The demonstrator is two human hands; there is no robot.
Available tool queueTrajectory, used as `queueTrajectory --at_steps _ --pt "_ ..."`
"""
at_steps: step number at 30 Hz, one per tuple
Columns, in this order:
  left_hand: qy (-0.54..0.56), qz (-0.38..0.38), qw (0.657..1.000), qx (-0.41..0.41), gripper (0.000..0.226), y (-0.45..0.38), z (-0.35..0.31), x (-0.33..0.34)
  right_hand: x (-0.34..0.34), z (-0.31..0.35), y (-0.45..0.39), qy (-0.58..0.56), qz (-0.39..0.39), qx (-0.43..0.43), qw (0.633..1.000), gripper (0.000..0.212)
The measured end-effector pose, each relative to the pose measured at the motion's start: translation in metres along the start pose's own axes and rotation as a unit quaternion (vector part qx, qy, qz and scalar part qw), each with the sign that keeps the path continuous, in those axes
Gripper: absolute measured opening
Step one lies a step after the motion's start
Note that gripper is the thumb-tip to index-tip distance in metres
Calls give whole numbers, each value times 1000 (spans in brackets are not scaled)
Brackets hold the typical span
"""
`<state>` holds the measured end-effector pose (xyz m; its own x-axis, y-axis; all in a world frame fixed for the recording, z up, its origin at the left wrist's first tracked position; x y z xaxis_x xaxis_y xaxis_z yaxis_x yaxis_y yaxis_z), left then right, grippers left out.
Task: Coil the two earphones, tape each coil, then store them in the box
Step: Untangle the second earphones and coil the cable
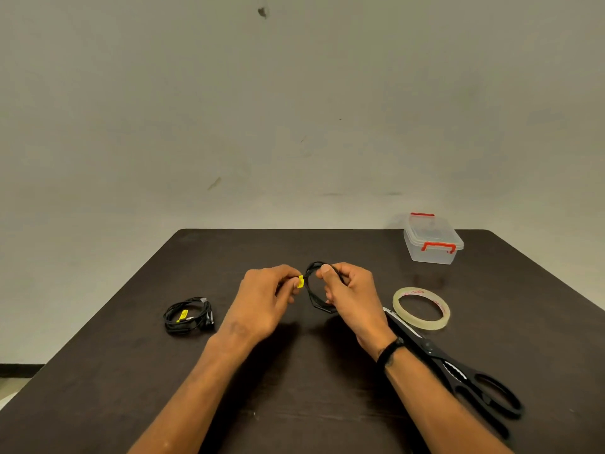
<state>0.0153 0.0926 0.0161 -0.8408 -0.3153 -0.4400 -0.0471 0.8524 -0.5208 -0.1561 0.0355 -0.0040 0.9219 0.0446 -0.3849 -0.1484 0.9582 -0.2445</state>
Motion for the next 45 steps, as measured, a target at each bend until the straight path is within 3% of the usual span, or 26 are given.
queueTrajectory --at_steps 3,5,7,9,10,12,14,17,20,24,28,31,38,45 --pt "-36 -82 993 75 11 0 -5 -12 2 4 3 8 39 6 999 33" --pt "-23 -131 988 80 10 0 -7 -17 5 9 7 -11 76 8 997 32" --pt "45 -167 985 22 11 0 -1 -16 8 12 9 -40 109 11 993 31" --pt "191 -186 961 -79 13 0 8 -10 12 13 10 -72 134 11 988 31" --pt "288 -189 929 -135 15 1 11 -5 13 13 10 -82 141 11 987 30" --pt "462 -175 834 -248 17 4 13 7 15 12 11 -90 139 8 986 30" --pt "539 -157 758 -333 18 8 12 13 16 10 10 -98 126 3 987 32" --pt "576 -133 690 -417 13 15 12 18 18 9 9 -136 122 -2 983 31" --pt "615 -108 643 -444 12 18 11 20 22 8 8 -144 133 -9 981 29" --pt "561 -128 706 -413 10 13 13 11 15 9 8 36 111 -53 992 26" --pt "505 -139 761 -384 14 10 9 7 12 12 11 174 95 -108 974 14" --pt "464 -129 788 -385 13 11 6 8 13 19 14 207 81 -135 966 35" --pt "476 -124 782 -383 14 11 3 7 9 34 17 226 54 -183 955 26" --pt "489 -121 781 -371 14 8 9 7 7 26 11 169 53 -125 976 15"
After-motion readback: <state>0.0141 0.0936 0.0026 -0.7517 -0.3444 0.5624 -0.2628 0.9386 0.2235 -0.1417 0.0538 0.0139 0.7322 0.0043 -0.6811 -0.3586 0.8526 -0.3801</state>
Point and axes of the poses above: each hand's wrist, its own y-axis away from the middle knuckle, its own x-axis out of the palm, z = x × y, the point moved 5 cm from there along -y, towards the middle knuckle, and after that the axes turned 13 degrees about y, right-handed, at the moved point
